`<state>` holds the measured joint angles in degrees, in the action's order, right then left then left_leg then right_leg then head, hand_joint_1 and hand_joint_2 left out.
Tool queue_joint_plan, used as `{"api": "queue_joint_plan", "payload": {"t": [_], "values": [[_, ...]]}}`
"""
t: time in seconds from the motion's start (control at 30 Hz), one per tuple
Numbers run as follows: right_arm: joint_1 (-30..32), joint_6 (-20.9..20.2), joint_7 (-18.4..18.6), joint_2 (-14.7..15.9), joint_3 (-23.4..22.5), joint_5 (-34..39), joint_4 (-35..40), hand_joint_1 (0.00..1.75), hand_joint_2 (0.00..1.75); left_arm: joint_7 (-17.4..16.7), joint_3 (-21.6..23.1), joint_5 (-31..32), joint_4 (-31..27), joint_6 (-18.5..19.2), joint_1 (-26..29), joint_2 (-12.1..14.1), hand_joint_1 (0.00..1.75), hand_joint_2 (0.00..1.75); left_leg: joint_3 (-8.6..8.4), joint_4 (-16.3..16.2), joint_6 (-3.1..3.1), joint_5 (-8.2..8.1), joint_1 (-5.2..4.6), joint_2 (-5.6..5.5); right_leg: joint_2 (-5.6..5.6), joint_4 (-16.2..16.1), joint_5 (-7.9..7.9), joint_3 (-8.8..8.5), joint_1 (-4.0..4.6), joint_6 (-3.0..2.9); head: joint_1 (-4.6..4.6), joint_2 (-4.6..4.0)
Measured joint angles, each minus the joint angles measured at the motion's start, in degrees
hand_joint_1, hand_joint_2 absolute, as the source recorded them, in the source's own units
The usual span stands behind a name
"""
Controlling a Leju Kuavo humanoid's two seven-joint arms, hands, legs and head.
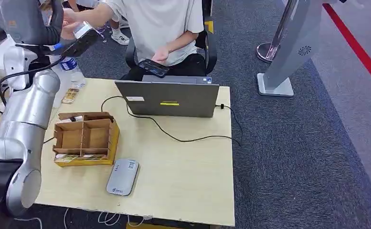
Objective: Pass the card to the sensor for recognition and then transmit it.
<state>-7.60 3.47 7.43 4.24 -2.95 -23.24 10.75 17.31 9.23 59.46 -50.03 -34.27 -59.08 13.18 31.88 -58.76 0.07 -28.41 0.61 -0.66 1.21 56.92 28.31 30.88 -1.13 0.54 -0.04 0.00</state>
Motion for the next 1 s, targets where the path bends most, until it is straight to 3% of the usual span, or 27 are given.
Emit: {"api": "queue_joint_plan", "payload": {"t": [0.2,0.4,0.63,0.8,1.0], "values": [[-0.30,-0.66,0.50,-0.22,-0.61,-0.98,-0.04,0.00,1.75,-1.18,5.88,7.65,1.75,-4.22,-2.79,0.57,1.75,1.75,0.01,0.00,0.00,0.00,0.00,-0.01,-0.01,0.02,0.00,-0.01,0.00,0.00,0.00,0.00],[-0.22,-0.42,0.59,-0.39,-1.77,-0.68,-0.17,0.00,1.75,-0.04,7.45,5.22,-3.22,-5.31,1.09,1.05,1.75,1.75,0.00,0.01,0.00,0.00,-0.01,0.00,-0.01,0.02,0.00,0.00,-0.01,0.00,0.02,0.00],[1.34,0.79,-0.68,-0.42,-4.13,1.16,-0.28,0.00,1.75,1.42,7.93,4.80,-23.78,-5.51,19.51,3.43,1.75,1.75,0.05,0.04,0.01,-0.04,-0.01,0.03,0.05,0.00,0.04,0.07,-0.01,-0.01,-0.02,0.00],[2.81,1.73,-1.66,-0.42,-6.03,2.58,-0.31,0.00,1.75,6.58,7.71,6.68,-37.85,-5.66,34.66,4.50,1.75,1.75,0.11,0.06,0.01,-0.09,-0.03,0.03,0.05,-0.04,0.08,0.12,-0.02,0.01,0.02,0.00],[4.24,2.34,-2.10,-0.42,-8.00,3.52,-0.33,0.00,1.75,7.78,7.25,8.34,-46.52,-5.42,48.10,5.77,1.75,1.75,0.25,0.06,0.01,-0.08,-0.02,0.02,-0.01,-0.04,0.08,0.24,-0.02,0.01,0.07,0.00]]}}
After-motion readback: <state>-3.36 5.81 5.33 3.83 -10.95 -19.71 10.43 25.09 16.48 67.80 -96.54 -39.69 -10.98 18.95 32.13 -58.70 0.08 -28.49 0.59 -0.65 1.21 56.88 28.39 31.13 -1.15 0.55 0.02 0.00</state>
